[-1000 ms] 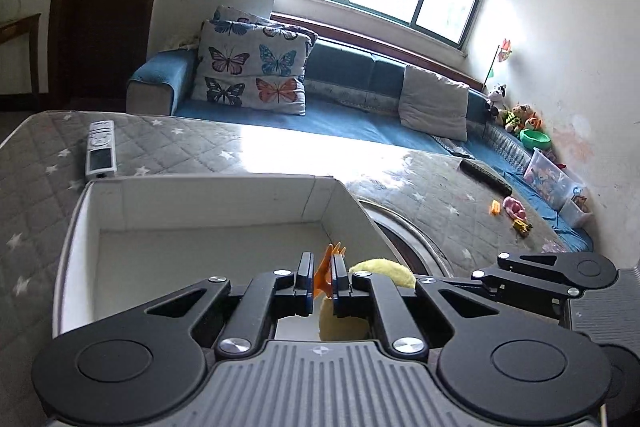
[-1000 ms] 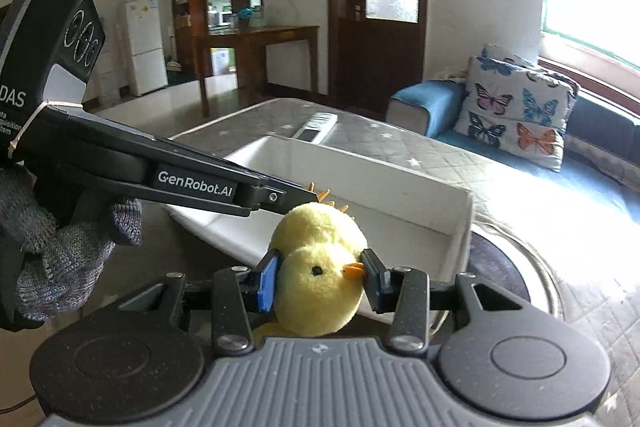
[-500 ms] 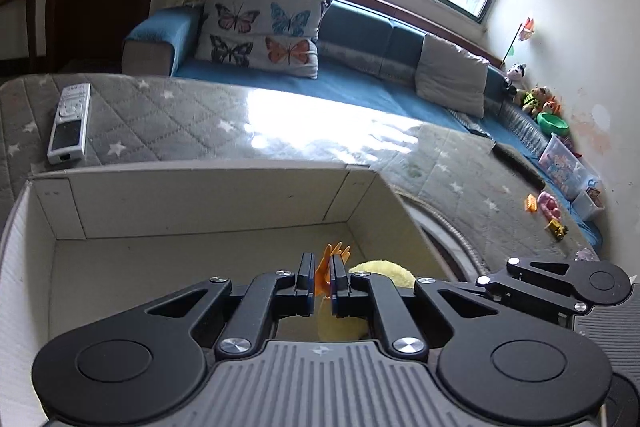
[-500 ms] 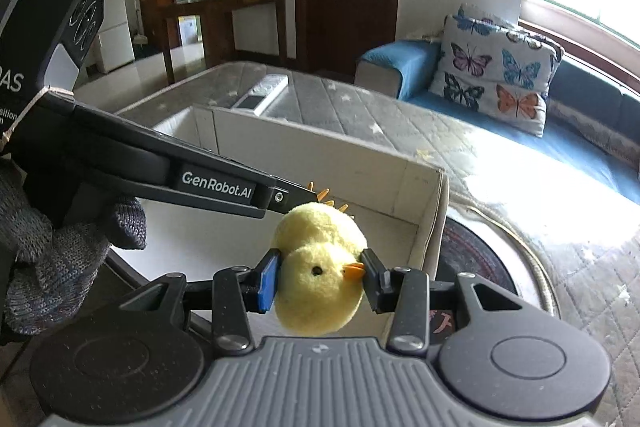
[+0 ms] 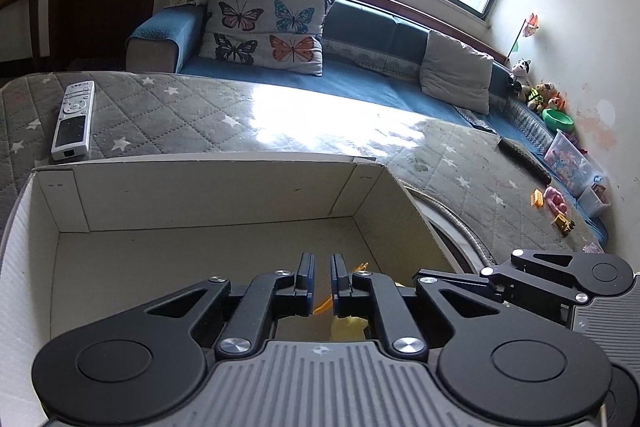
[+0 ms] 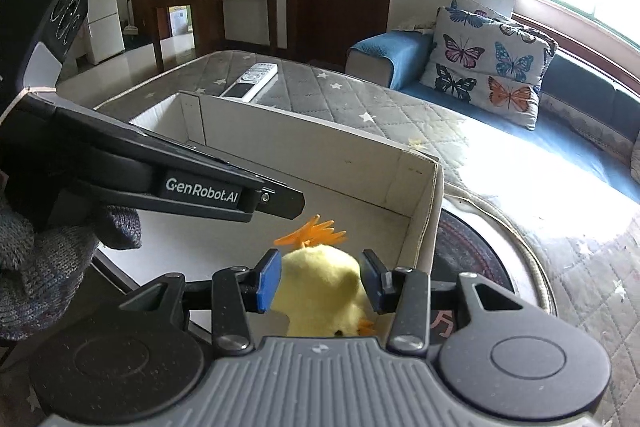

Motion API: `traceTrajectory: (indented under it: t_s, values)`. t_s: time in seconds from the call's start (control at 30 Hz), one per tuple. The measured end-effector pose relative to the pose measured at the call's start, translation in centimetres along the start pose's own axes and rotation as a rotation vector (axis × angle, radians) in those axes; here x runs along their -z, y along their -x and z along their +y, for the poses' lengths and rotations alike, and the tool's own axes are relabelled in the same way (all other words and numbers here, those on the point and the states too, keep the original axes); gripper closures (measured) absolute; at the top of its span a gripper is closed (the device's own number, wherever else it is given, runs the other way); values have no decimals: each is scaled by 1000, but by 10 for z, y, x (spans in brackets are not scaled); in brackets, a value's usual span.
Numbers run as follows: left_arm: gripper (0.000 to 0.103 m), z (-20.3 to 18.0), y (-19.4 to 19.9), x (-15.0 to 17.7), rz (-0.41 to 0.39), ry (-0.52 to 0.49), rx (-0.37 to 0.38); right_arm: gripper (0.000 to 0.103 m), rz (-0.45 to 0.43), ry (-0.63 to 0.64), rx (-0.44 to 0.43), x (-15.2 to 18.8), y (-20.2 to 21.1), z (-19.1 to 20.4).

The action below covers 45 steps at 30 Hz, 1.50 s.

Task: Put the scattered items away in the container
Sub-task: 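Carry the chick with both tools into the box and open the grippers, then move both tools back to the yellow rubber duck beside the green piece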

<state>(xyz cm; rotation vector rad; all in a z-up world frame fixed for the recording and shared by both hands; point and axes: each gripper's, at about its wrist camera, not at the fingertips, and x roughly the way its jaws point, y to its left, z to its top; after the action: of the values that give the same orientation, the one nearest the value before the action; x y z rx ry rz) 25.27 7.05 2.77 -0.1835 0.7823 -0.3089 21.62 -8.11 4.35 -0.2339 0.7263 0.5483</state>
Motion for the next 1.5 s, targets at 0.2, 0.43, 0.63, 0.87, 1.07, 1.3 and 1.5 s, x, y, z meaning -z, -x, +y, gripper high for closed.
traceTrajectory:
  t_s: [0.2, 0.43, 0.63, 0.87, 1.07, 1.3, 1.5]
  values:
    - [93, -3, 17, 4, -22, -2, -6, 55, -36, -5, -3, 1, 19, 1]
    - [91, -9, 40, 14, -48, 7, -4, 47, -91, -23, 1, 10, 51, 0]
    - [85, -17, 59, 28, -65, -2, -8, 41, -123, -47, 25, 26, 78, -3]
    - [81, -34, 81, 44, -89, -18, 7, 34, -149, -80, 53, 46, 105, -7]
    - [78, -55, 88, 61, -83, -43, 29, 33, -143, -120, 74, 67, 119, -14]
    - [78, -71, 84, 77, -47, -57, 48, 33, -114, -161, 88, 91, 122, -20]
    - [76, -83, 81, 86, -22, -68, 66, 33, -93, -203, 93, 109, 121, -25]
